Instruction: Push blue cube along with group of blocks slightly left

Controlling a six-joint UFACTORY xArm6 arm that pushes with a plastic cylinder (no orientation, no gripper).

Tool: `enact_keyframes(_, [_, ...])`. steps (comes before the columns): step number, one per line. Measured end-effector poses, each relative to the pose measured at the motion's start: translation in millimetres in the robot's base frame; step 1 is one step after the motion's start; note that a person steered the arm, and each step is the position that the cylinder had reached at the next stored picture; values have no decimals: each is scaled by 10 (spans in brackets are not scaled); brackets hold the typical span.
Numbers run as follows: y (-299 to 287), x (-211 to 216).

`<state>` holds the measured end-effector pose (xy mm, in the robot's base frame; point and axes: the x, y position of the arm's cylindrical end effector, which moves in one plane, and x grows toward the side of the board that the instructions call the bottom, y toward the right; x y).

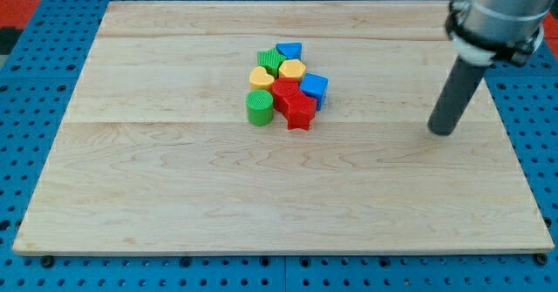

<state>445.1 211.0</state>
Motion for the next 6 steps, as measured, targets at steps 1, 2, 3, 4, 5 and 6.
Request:
enact_keyframes(1, [-276, -243])
enact_keyframes(2, [-748, -286])
enact_keyframes(3, [-780, -559])
enact_keyframes(4, [-1132, -600])
enact_keyframes(5, [-1228, -597])
enact_keyframes(6, [-1338, -597])
